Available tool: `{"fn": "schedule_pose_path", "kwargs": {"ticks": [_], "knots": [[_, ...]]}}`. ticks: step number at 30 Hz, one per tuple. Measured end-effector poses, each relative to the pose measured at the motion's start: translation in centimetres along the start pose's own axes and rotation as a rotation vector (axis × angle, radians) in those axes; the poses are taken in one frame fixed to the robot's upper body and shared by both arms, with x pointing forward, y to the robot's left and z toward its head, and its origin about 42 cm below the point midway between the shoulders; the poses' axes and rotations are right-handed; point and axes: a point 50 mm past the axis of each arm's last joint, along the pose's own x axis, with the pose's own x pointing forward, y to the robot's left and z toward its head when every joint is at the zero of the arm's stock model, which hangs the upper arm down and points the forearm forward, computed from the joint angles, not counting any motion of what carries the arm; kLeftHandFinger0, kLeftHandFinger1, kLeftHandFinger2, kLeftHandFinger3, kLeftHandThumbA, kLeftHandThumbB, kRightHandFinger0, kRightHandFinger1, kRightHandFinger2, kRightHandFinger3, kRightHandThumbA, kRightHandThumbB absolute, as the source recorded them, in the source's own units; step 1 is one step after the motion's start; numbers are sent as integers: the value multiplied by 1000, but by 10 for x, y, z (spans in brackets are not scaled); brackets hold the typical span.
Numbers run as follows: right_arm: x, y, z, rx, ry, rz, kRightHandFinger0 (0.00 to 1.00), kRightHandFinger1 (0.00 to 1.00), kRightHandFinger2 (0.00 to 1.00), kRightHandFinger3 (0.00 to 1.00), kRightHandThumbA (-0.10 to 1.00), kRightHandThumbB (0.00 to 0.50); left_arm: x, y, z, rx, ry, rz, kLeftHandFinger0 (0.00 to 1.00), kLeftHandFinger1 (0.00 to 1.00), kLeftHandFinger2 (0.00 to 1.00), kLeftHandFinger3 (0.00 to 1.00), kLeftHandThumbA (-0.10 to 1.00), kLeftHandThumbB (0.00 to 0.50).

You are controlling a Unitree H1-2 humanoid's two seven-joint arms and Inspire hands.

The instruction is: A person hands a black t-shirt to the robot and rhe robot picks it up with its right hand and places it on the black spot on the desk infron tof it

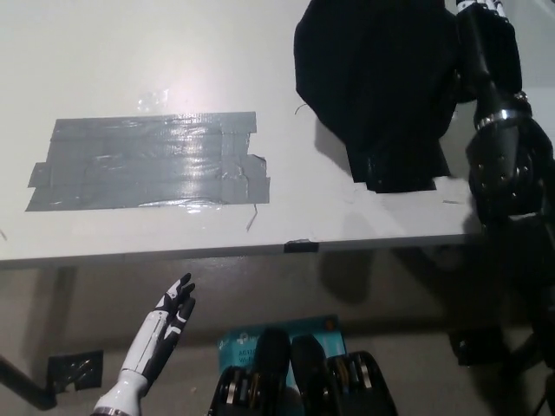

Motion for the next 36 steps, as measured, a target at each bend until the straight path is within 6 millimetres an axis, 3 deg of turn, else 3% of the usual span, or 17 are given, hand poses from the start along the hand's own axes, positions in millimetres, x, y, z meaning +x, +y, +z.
{"fn": "schedule_pose_path", "kwargs": {"ticks": [1, 2, 3, 6, 10, 14, 17, 21, 27, 30, 33, 36], "knots": [[1, 4, -3, -3, 7, -2, 124, 233, 371, 440, -51, 259, 0, 0, 0, 0, 1, -1, 1000, 1000, 1000, 1000, 1000, 500], [0, 8, -6, -6, 15, -3, 11, 131, 323, 385, -97, 229, 0, 0, 0, 0, 1, -1, 1000, 1000, 1000, 1000, 1000, 500], [0, 11, -9, -10, 18, -8, 0, 224, 543, 543, -100, 223, 0, -1, 0, 0, 2, -2, 1000, 1000, 1000, 1000, 1000, 500], [-2, 19, -15, -22, 19, -22, 0, 314, 679, 739, -100, 233, 0, -1, 0, 0, 4, -3, 1000, 1000, 1000, 1000, 1000, 500], [-4, 25, -19, -35, 1, -48, 0, 313, 661, 709, -100, 248, 0, -1, 0, -1, 7, -3, 1000, 1000, 1000, 1000, 1000, 500], [-6, 27, -16, -37, -49, -93, 56, 469, 826, 884, -100, 221, 0, -1, -1, -2, 8, -4, 1000, 1000, 1000, 1000, 1000, 500], [-6, 24, -12, -27, -85, -128, 33, 492, 831, 966, -100, 210, 0, 0, -1, 0, 8, -7, 1000, 1000, 1000, 1000, 1000, 500], [-5, 12, -3, -8, -161, -209, 61, 545, 872, 999, -100, 185, 0, 2, -2, 7, 10, -16, 1000, 1000, 1000, 1000, 1000, 492], [-5, -24, 26, 27, -287, -330, 67, 547, 880, 998, -100, 184, 3, 5, -2, 11, 10, -26, 1000, 1000, 1000, 1000, 1000, 500], [-7, -39, 38, 40, -339, -377, 100, 577, 915, 995, -100, 216, 5, 6, -1, 5, 7, -24, 1000, 1000, 1000, 1000, 1000, 500], [-8, -43, 41, 41, -353, -388, 92, 561, 934, 1000, -100, 222, 5, 6, -2, 0, 11, -25, 1000, 1000, 1000, 1000, 1000, 500], [-7, -39, 36, 34, -348, -372, 52, 518, 873, 996, -100, 213, 5, 5, -3, 0, 11, -26, 1000, 1000, 1000, 1000, 1000, 500]]}}
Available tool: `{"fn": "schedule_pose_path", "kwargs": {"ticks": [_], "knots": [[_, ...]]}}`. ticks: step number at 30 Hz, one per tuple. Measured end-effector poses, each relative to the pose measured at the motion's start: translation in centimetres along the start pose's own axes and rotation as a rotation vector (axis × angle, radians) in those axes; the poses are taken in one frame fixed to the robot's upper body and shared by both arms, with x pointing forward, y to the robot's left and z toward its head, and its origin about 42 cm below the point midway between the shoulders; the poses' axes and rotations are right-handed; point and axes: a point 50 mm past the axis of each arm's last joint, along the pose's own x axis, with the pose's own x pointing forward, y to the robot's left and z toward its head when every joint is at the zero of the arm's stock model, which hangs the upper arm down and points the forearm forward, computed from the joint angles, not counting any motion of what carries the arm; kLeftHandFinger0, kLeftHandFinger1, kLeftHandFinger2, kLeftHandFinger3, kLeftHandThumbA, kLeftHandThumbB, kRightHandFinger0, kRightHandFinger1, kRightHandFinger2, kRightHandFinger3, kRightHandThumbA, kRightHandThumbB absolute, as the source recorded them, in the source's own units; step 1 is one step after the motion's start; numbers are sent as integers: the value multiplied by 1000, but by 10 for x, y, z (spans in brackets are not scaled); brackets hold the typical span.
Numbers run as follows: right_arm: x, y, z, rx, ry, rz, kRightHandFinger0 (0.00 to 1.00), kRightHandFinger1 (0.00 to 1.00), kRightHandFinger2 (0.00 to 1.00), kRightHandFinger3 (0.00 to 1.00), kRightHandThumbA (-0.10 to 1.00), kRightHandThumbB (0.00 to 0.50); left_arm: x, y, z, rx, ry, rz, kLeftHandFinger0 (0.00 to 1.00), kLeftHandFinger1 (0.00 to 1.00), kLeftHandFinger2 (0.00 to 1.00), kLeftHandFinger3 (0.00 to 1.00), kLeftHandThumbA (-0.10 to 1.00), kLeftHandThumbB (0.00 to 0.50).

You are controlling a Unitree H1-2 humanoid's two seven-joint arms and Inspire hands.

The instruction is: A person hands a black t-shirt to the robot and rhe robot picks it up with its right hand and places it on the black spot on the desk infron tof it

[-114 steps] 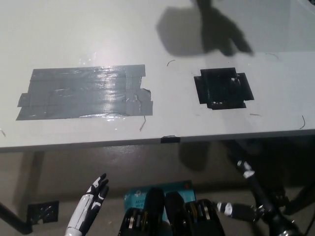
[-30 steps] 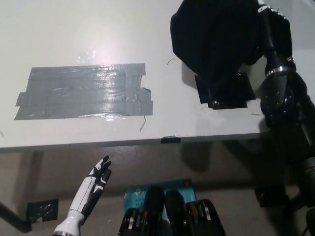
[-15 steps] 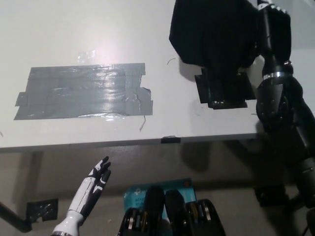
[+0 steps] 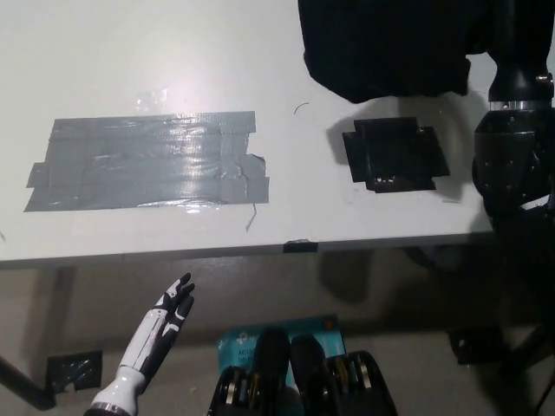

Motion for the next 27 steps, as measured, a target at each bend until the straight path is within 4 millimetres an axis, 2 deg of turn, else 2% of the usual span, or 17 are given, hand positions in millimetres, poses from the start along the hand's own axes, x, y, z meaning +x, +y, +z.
{"fn": "schedule_pose_path", "kwargs": {"ticks": [4, 6, 9, 11, 15, 17, 18, 19, 20, 22, 23, 24, 25, 26, 27], "knots": [[-10, 16, -12, -21, 25, 70, 31, 510, 843, 1000, -100, 201, 0, 0, 0, 2, -2, 0, 1000, 1000, 1000, 1000, 1000, 500], [-24, 35, -25, -58, 52, 167, 21, 513, 844, 1000, -100, 208, 0, 0, 2, 6, -8, 0, 1000, 1000, 1000, 1000, 1000, 500], [-41, 54, -37, -94, 75, 270, 0, 505, 881, 1000, -100, 199, 0, 1, 5, 8, -16, 2, 1000, 1000, 1000, 1000, 1000, 500], [-50, 62, -43, -114, 90, 320, 11, 523, 911, 1000, -100, 215, 0, 1, 6, 9, -20, 2, 1000, 1000, 1000, 1000, 1000, 499], [-75, 84, -64, -176, 131, 478, 16, 527, 929, 976, -100, 174, -1, 1, 6, 12, -19, 2, 1000, 1000, 1000, 1000, 1000, 499], [-77, 89, -70, -201, 137, 520, 11, 508, 892, 885, -100, 193, -1, 1, 6, 12, -20, 2, 1000, 1000, 1000, 1000, 1000, 500], [-78, 90, -72, -210, 137, 532, 15, 536, 925, 928, -100, 173, 0, 1, 6, 13, -21, 2, 1000, 1000, 1000, 1000, 1000, 500], [-77, 92, -72, -224, 127, 549, 15, 536, 925, 928, -100, 173, 0, 1, 7, 14, -21, 2, 1000, 1000, 1000, 1000, 1000, 500], [-76, 94, -71, -231, 117, 561, 32, 580, 973, 959, -100, 174, 0, 1, 7, 15, -21, 2, 1000, 1000, 1000, 1000, 1000, 500], [-75, 97, -69, -241, 96, 596, 70, 617, 997, 969, -100, 171, 0, 1, 7, 16, -21, 2, 1000, 1000, 1000, 1000, 1000, 500], [-76, 99, -67, -244, 88, 621, 145, 646, 962, 917, -100, 156, 0, 1, 7, 16, -21, 2, 1000, 1000, 1000, 1000, 1000, 500], [-77, 101, -67, -246, 86, 645, 251, 681, 945, 915, -54, 163, 0, 1, 7, 16, -20, 2, 1000, 1000, 1000, 1000, 1000, 500], [-79, 103, -67, -250, 90, 673, 415, 833, 1000, 1000, 29, 215, 0, 1, 7, 17, -20, 1, 1000, 1000, 1000, 1000, 1000, 500], [-81, 104, -67, -252, 96, 695, 683, 944, 1000, 1000, 216, 275, 0, 1, 6, 17, -19, 1, 1000, 1000, 1000, 1000, 1000, 500], [-82, 105, -67, -255, 104, 719, 843, 1000, 1000, 1000, 279, 336, 0, 1, 6, 17, -17, 1, 1000, 1000, 1000, 1000, 1000, 500]]}}
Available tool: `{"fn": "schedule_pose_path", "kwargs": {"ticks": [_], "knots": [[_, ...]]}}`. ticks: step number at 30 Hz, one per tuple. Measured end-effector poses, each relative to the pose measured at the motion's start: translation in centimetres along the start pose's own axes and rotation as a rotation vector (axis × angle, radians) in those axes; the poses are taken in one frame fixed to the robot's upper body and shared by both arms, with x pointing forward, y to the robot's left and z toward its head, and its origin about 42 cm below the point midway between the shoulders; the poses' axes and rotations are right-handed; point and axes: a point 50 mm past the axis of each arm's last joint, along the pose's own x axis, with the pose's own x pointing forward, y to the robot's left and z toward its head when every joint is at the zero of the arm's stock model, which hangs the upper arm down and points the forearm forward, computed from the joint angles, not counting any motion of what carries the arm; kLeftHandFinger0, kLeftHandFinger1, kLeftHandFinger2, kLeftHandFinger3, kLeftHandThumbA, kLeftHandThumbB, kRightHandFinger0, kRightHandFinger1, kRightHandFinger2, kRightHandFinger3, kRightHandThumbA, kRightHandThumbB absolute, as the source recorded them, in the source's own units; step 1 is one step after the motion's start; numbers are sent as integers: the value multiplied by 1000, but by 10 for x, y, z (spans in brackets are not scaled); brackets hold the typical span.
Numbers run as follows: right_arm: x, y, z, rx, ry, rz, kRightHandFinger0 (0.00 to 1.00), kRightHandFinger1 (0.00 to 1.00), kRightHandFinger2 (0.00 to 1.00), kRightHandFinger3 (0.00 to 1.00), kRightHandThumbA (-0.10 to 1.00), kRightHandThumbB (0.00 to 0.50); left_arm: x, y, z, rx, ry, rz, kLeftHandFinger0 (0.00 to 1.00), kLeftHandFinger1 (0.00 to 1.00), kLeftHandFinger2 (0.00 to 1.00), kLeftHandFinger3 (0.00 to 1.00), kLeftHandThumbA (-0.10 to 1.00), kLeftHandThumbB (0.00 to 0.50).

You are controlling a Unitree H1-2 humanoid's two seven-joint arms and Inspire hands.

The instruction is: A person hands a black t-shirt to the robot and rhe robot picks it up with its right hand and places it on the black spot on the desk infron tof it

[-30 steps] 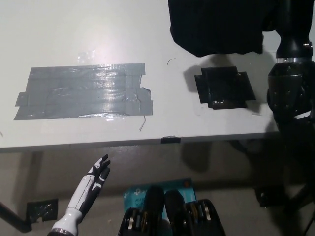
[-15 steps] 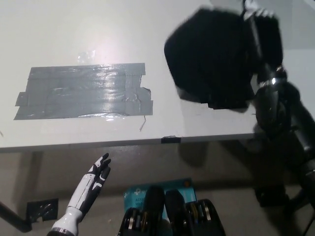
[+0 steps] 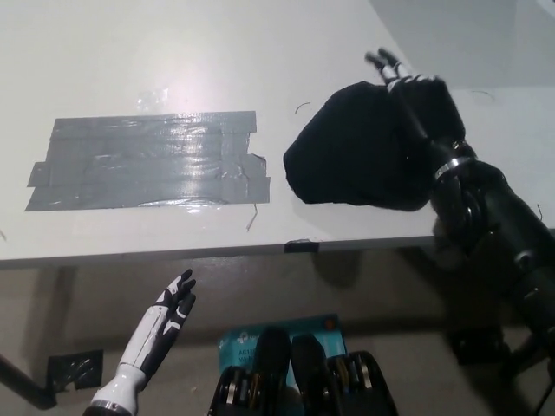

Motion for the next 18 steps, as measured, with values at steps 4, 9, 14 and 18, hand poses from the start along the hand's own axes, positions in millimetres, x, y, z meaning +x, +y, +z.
{"fn": "schedule_pose_path", "kwargs": {"ticks": [4, 9, 14, 18], "knots": [[-1, 4, -2, -7, 22, 84, 1000, 1000, 1000, 1000, 397, 489, 0, -1, -2, 0, 6, -2, 1000, 1000, 1000, 1000, 1000, 500], [-2, 3, -7, -13, 44, 175, 1000, 1000, 1000, 1000, 504, 500, -1, -1, -4, -1, 15, -4, 1000, 1000, 1000, 1000, 1000, 500], [-3, -6, -15, -10, 63, 243, 1000, 1000, 1000, 1000, 560, 500, -1, -2, -7, -2, 26, -6, 1000, 1000, 1000, 1000, 1000, 498], [-7, -19, -25, -15, 76, 287, 1000, 1000, 1000, 1000, 555, 500, -1, -2, -8, -2, 30, -7, 1000, 1000, 1000, 1000, 1000, 497]]}}
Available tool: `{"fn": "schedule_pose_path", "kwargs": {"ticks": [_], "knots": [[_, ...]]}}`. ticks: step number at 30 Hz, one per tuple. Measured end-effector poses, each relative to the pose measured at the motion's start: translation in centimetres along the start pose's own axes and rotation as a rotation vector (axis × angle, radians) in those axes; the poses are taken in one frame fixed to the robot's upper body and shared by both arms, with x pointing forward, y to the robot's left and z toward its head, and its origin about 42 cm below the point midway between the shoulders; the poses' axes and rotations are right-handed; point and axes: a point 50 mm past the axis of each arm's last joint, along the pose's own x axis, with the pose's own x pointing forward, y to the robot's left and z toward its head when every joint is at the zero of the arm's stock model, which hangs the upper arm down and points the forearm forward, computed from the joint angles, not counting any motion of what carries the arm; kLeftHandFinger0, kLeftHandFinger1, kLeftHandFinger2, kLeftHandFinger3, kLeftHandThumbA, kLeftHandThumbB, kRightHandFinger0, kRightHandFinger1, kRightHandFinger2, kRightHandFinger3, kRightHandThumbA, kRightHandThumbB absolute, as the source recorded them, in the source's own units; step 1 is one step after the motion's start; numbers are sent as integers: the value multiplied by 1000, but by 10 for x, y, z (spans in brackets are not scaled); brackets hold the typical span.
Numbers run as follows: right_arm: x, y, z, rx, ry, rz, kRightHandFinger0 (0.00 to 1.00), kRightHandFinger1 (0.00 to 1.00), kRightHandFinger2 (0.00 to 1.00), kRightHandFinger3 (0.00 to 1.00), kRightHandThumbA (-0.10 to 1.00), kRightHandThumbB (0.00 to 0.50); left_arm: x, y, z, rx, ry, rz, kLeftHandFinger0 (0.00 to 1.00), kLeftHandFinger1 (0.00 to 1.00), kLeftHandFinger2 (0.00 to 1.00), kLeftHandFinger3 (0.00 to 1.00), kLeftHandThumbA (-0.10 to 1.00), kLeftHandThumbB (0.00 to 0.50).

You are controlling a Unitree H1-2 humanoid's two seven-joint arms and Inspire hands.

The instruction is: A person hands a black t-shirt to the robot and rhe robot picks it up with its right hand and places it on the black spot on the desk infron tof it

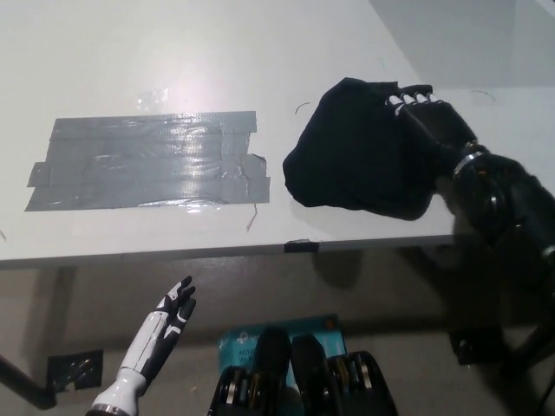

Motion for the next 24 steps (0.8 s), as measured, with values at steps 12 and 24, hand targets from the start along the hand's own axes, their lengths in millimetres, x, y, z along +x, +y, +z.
{"fn": "schedule_pose_path", "kwargs": {"ticks": [12, 24], "knots": [[-41, -40, -44, -10, 59, 127, 1000, 1000, 1000, 1000, 449, 499, 0, 0, 0, 0, 4, 0, 1000, 1000, 1000, 1000, 1000, 500], [-111, -120, -75, 123, 64, 61, 1000, 1000, 1000, 1000, 725, 439, 1, 0, 0, 0, 7, -1, 1000, 1000, 1000, 1000, 1000, 499]]}}
